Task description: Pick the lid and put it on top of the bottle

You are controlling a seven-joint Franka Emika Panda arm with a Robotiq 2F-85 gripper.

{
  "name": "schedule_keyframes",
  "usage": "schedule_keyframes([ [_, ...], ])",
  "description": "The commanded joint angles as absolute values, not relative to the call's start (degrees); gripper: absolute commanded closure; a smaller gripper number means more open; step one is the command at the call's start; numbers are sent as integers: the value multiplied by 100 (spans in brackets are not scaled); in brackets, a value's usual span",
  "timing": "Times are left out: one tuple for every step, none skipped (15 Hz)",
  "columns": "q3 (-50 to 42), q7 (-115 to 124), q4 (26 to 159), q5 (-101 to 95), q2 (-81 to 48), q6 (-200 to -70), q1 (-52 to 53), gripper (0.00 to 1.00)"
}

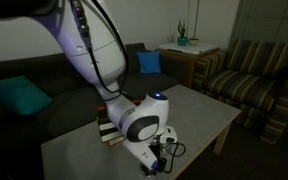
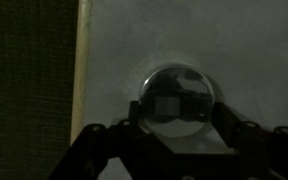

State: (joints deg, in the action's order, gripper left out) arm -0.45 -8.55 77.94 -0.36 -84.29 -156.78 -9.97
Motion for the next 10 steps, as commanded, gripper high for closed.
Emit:
schedule_keyframes([
  [-18,-842,7774,-27,-8415,-15577,-1071,54],
  [-11,-795,7759,1,-8410,-15535,-1076,57],
  [-24,-717,7754,29,-8411,-15521,-1057,57],
  [-49,-637,7752,46,-8413,-15529,-1032,57],
  [-83,-529,7771,60,-8413,-15608,-992,57],
  [-125,-415,7781,67,-8413,-15678,-948,57],
  [-196,-257,7800,73,-8414,-15790,-877,57],
  [-247,-144,7818,67,-8414,-15887,-826,57],
  [-350,43,7844,69,-8415,-16026,-732,57],
  [-423,190,7862,72,-8416,-16144,-666,57],
])
